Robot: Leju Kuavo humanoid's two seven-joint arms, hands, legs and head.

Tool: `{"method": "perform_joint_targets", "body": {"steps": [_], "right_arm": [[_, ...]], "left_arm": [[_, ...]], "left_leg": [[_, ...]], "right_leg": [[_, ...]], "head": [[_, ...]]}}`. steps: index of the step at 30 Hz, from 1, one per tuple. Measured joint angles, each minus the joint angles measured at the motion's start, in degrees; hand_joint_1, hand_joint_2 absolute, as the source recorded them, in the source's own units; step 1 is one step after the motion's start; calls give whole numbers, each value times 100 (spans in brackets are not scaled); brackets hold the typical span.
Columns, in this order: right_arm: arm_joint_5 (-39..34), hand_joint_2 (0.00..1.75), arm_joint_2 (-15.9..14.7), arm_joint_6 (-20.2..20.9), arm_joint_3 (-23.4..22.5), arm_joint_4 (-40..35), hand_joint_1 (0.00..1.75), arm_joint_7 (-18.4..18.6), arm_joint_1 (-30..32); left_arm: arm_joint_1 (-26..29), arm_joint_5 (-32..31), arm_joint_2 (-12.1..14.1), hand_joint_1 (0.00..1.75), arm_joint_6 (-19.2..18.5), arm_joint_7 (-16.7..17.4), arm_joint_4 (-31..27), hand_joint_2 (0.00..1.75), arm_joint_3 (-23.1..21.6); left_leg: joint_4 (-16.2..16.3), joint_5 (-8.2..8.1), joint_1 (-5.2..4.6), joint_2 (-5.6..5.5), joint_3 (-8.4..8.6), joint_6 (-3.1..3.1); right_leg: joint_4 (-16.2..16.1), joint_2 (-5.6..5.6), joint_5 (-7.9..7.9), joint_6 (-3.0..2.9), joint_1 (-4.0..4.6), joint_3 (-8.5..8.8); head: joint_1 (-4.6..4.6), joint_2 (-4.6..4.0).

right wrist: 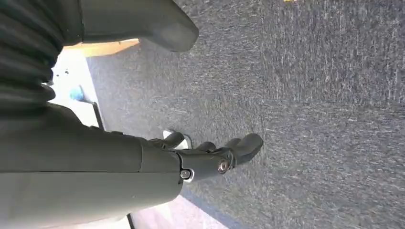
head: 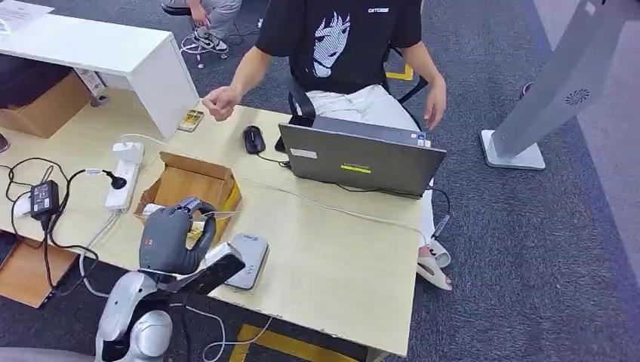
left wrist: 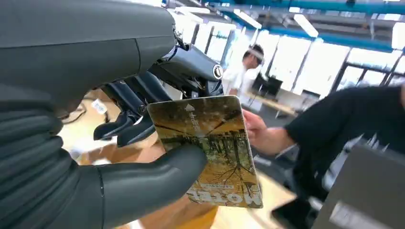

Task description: Pass the card to the sensor for recognition and then transmit it.

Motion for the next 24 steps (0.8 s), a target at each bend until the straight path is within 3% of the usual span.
{"method": "perform_joint_targets", "body": {"steps": [5, 7, 17, 24], "right_arm": [[149, 175, 0, 164, 0, -109, 0, 0, 56], [298, 175, 0, 302, 0, -195, 0, 0, 88], [448, 175, 0, 453, 0, -457, 0, 0, 123], [448, 175, 0, 453, 0, -509, 0, 0, 143]], "left_arm": [[-191, -226, 140, 175, 26, 16, -404, 175, -85], [-374, -696, 357, 175, 6, 210, -391, 175, -195], [-1154, -1272, 1042, 175, -127, 804, -74, 175, -317], [-1338, -1305, 1191, 175, -136, 855, 105, 175, -317]], "left_leg": [[0, 0, 0, 0, 1, 0], [0, 1, 0, -1, 0, 0], [0, 2, 0, 6, 3, 1], [0, 1, 0, 18, 1, 1]], "right_leg": [[0, 0, 0, 0, 0, 0], [0, 0, 0, 0, 0, -2], [1, 6, 1, 0, 0, 0], [1, 19, 3, 1, 0, 4]], "head": [[0, 0], [0, 0], [0, 0], [0, 0]]}}
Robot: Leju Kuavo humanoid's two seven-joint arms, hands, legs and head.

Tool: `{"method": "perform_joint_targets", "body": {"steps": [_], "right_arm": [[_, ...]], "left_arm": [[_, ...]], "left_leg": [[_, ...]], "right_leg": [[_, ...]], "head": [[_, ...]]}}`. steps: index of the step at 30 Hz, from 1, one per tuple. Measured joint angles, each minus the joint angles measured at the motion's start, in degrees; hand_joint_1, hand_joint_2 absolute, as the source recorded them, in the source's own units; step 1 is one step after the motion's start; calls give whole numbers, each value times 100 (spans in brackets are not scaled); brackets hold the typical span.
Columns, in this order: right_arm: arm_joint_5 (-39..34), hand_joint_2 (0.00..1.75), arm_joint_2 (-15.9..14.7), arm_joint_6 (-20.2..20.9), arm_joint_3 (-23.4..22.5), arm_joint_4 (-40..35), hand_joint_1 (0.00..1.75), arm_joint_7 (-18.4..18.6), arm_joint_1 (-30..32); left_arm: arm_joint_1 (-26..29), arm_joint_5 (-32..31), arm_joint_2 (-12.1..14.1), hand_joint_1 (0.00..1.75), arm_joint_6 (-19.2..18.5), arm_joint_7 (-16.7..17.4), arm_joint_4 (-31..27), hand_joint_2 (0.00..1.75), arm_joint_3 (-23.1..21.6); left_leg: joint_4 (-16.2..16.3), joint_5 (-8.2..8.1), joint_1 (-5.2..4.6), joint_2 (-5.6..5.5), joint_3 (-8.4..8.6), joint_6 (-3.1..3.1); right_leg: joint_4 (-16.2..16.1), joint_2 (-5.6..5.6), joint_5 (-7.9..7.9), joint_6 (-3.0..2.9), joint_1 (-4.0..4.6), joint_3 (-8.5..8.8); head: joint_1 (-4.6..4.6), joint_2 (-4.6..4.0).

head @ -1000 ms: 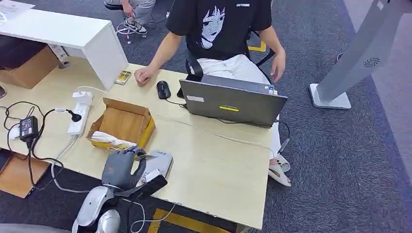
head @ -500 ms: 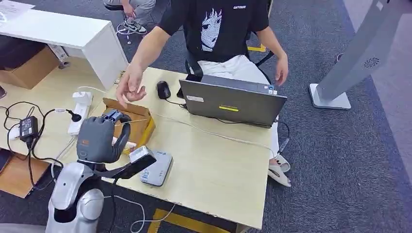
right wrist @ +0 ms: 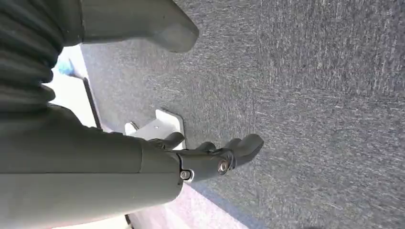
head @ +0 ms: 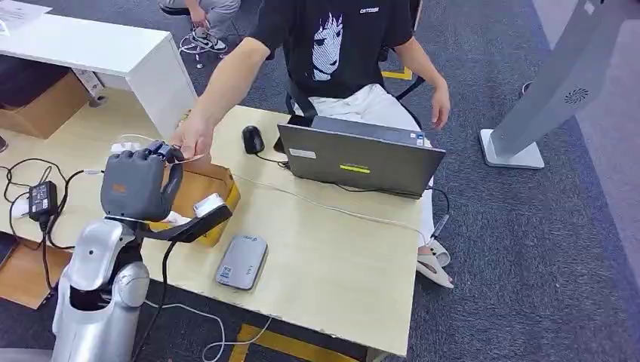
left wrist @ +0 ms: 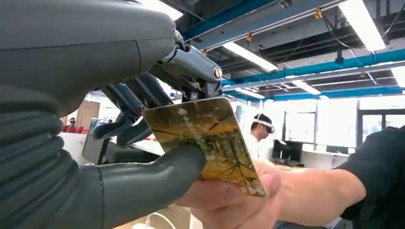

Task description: Pass the card to the sensor for recognition and then transmit it.

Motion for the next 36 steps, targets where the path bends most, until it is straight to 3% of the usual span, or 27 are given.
{"method": "perform_joint_targets", "body": {"steps": [10, 13, 14, 15, 19, 23, 28, 36], "right_arm": [[0, 175, 0, 0, 0, -22, 0, 0, 2], [63, 175, 0, 24, -11, -22, 0, 0, -5], [116, 175, 0, 66, -26, -22, 0, 0, -12], [153, 175, 0, 94, -35, -22, 0, 0, -21], [216, 175, 0, 155, -74, -2, 0, 0, -49], [201, 175, 0, 120, -87, 37, 0, 0, -64], [94, 175, 0, -44, -129, 87, 0, 0, -76], [-11, 175, 0, -129, -230, 245, 0, 0, -143]], "left_arm": [[-156, -4, 50, 175, 9, 6, 77, 175, 0], [-224, 169, 18, 175, -296, 194, 96, 175, 9], [-270, 107, 9, 110, -407, 267, 101, 175, 20], [-325, 18, 0, 0, -478, 332, 124, 175, 33], [-443, -293, -11, 0, -516, 542, 258, 175, 131], [-460, -214, -72, 0, -516, 573, 295, 175, 304], [-13, 388, -170, 0, -627, 77, 103, 175, 387], [626, 880, -236, 0, -599, 28, -548, 175, 644]], "left_leg": [[0, -15, -1, 29, -1, -4], [0, -17, -1, 38, -1, -6], [0, -17, -1, 38, -2, -6], [0, -18, -1, 38, -2, -6], [0, -18, -1, 41, -2, -6], [0, -17, 0, 42, -1, -6], [-1, -17, -1, 42, 1, -6], [-1, -19, 0, 37, -2, -3]], "right_leg": [[0, 27, -1, 0, 0, -6], [0, 34, -1, -1, 0, -9], [0, 34, -1, 0, 0, -9], [0, 34, -1, -1, 0, -9], [0, 34, -2, -2, 1, -11], [1, 35, -2, -2, 1, -10], [1, 35, -2, -2, 1, -5], [0, 29, -3, -2, 1, -6]], "head": [[0, 0], [0, 0], [0, 0], [0, 0], [2, 0], [0, 0], [0, 0], [0, 0]]}}
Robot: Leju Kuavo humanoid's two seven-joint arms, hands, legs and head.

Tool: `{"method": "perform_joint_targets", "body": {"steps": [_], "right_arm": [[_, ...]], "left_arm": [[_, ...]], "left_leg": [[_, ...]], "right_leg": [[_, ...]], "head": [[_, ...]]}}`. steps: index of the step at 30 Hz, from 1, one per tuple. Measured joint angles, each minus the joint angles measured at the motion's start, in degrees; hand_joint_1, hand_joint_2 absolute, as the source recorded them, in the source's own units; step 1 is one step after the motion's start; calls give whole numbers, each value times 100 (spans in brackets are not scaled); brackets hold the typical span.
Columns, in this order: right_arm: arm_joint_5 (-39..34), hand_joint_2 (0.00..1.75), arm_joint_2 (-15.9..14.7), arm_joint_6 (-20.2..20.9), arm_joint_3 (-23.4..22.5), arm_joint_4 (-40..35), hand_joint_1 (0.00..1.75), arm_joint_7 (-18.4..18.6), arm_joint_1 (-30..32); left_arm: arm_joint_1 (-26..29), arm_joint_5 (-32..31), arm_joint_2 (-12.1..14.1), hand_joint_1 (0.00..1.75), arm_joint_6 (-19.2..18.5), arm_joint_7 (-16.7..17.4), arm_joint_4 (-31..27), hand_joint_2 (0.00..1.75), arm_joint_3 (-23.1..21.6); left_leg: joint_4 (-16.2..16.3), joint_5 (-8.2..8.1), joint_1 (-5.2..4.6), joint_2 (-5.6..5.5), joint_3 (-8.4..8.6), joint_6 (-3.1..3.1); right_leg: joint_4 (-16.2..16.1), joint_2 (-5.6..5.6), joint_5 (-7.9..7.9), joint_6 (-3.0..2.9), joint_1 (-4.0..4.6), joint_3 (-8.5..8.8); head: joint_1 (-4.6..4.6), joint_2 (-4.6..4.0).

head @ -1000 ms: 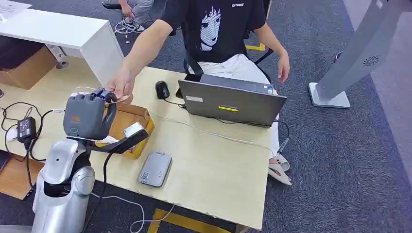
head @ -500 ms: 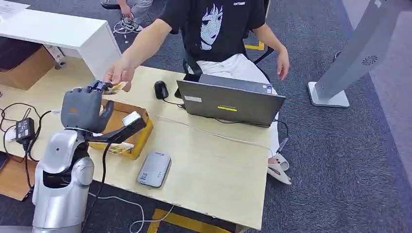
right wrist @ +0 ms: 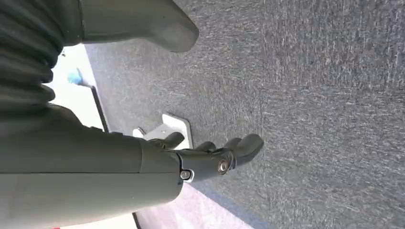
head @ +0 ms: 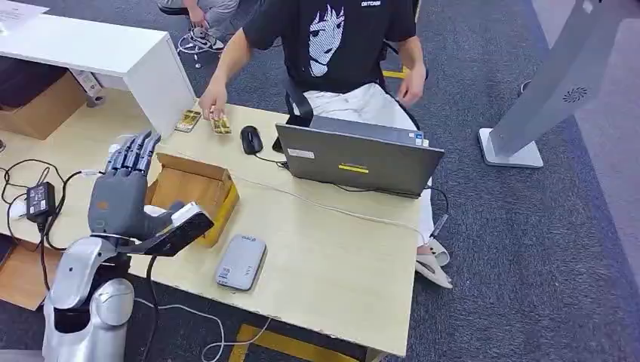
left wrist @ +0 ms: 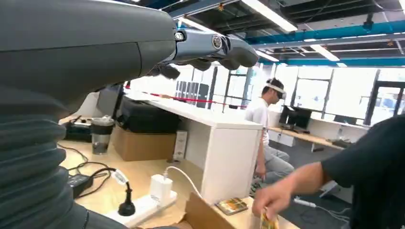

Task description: Pass the card to the sensor for recognition and then transmit it.

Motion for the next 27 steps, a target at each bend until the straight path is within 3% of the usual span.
{"method": "perform_joint_targets", "body": {"steps": [4, 12, 27], "right_arm": [[2, 175, 0, -2, -46, 46, 0, 0, -29], [-15, 175, 0, -37, -125, 98, 0, 0, -80], [-15, 175, 0, -37, -131, 153, 0, 0, -121]], "left_arm": [[176, 314, 43, 0, -159, -15, -249, 175, 264], [466, 132, 186, 0, -385, 227, -575, 175, 930], [540, 125, 229, 0, -400, 234, -669, 175, 1163]], "left_leg": [[-1, 3, 1, 1, 2, -3], [-1, 2, 1, -2, 1, -3], [0, 3, 1, -4, 2, -3]], "right_leg": [[2, 1, 0, 0, 1, 3], [2, -2, -1, -1, 1, -5], [2, -3, 0, -1, 0, 3]], "head": [[0, 0], [2, 0], [0, 0]]}}
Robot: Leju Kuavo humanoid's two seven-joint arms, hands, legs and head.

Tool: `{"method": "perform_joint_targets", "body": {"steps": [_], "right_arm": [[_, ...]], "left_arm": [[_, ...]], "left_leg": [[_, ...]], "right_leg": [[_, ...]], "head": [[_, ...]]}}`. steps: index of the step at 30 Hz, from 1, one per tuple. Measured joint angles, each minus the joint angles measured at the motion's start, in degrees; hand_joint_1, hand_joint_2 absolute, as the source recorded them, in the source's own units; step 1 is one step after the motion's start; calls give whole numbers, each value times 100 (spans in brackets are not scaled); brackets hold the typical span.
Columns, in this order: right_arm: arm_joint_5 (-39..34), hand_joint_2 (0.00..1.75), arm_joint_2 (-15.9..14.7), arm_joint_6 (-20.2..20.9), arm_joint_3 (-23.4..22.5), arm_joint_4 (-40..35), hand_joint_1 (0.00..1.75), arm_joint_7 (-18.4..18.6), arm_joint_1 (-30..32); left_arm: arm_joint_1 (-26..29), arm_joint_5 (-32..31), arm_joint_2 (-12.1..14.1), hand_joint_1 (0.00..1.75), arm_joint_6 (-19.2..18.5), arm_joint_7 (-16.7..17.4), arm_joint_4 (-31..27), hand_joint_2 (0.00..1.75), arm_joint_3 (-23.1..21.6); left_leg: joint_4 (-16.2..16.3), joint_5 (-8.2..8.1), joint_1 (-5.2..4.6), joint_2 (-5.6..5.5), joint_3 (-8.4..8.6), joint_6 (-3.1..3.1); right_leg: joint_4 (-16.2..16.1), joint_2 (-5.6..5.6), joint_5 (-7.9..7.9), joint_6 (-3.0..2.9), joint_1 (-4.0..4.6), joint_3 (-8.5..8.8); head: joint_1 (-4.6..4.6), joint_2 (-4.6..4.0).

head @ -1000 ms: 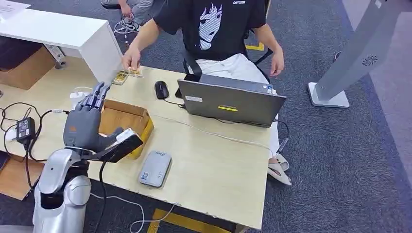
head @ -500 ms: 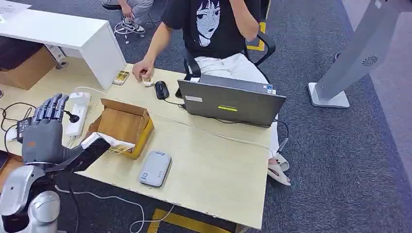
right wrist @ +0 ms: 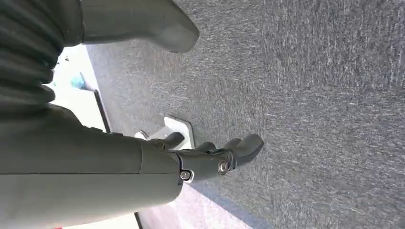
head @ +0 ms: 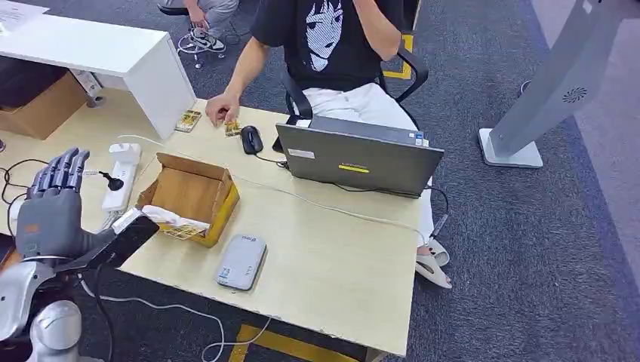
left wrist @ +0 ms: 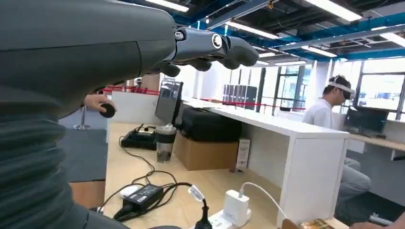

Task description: Pass the card to the sensor for recognition and then transmit it.

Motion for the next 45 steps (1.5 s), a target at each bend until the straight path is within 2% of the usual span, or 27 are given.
{"method": "perform_joint_targets", "body": {"steps": [23, 24, 26, 27, 29, 32, 34, 45], "right_arm": [[0, 175, 0, 0, 0, 7, 0, 0, -4], [0, 175, 0, 4, 0, 7, 0, 0, -5], [7, 175, 0, 145, -9, 7, 0, 0, -34], [35, 175, 0, 256, -48, 13, 0, -11, -77], [144, 175, 0, 407, -214, 89, 0, -83, -215], [208, 175, 0, 477, -389, 164, 0, -140, -330], [205, 175, 0, 474, -409, 203, 0, -155, -346], [120, 175, 0, 446, -417, 247, 0, -135, -350]], "left_arm": [[3, 0, 2, 0, 0, 0, -2, 175, 17], [6, -43, 2, 0, -34, 0, -2, 175, 17], [125, -623, 116, 0, -539, 24, 4, 175, -44], [226, -1094, 199, 0, -777, 44, 88, 175, -138], [342, -1552, 208, 0, -619, 92, 634, 175, -310], [475, -1620, 203, 0, -378, 114, 1076, 175, -485], [485, -1631, 221, 0, -367, 142, 1256, 175, -596], [506, -1637, 249, 0, -402, 142, 1567, 175, -833]], "left_leg": [[0, 0, 0, 0, 0, 0], [0, 0, 0, 0, -1, 0], [0, -2, 0, 6, 4, 0], [0, -3, -2, 13, 8, -2], [0, -3, -2, 10, 8, -2], [0, -3, 0, 10, 6, -2], [0, -2, -1, 7, 6, -2], [0, -3, 0, 8, 5, -2]], "right_leg": [[0, 0, 0, 0, 0, 0], [0, 0, 0, 0, 0, 0], [0, 6, 0, 0, 0, 0], [-1, 13, 0, 0, -3, -9], [-1, 9, 0, 0, -4, -15], [-1, 9, 0, 0, -1, -14], [-1, 8, 0, 0, -2, -11], [-1, 8, 0, 0, -1, -13]], "head": [[0, 0], [0, 0], [0, 0], [0, 0], [-9, 0], [-4, 0], [-4, 0], [-4, 0]]}}
